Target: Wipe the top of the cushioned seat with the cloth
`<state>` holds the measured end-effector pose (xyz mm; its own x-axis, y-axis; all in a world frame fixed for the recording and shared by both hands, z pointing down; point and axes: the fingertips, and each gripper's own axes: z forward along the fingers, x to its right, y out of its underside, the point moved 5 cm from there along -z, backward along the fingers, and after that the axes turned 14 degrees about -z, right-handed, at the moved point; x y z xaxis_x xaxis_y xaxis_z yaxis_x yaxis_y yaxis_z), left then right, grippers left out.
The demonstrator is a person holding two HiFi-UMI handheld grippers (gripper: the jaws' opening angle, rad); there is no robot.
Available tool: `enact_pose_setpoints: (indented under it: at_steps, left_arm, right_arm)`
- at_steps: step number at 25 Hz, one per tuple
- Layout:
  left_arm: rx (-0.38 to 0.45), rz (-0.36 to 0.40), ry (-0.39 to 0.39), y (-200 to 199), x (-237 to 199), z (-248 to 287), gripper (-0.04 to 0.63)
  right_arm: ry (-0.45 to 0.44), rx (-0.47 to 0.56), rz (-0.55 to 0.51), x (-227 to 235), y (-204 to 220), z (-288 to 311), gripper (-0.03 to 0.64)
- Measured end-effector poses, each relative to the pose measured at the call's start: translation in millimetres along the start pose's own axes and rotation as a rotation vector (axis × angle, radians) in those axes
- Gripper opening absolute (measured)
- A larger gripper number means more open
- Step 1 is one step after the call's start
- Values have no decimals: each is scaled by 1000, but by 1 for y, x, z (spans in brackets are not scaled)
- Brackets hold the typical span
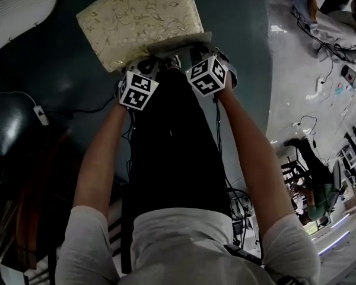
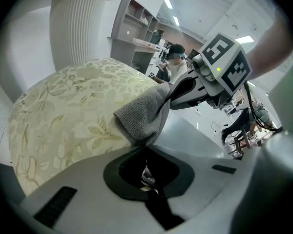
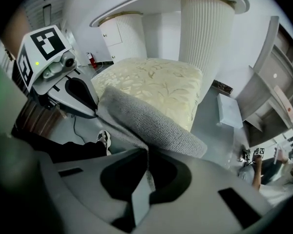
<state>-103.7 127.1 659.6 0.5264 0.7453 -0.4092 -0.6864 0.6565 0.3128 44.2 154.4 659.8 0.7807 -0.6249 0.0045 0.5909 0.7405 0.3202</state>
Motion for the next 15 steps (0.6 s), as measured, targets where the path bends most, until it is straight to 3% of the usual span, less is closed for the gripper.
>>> enact_pose_setpoints:
  at_steps: [10, 15]
  left_arm:
    - [-34, 36, -5, -6, 11, 10, 17]
    - [-20, 31, -22, -6, 7, 4, 17]
  right_arm:
    - [9, 18, 56, 7, 18, 3, 15]
    - [-5, 23, -6, 2, 14, 7, 15]
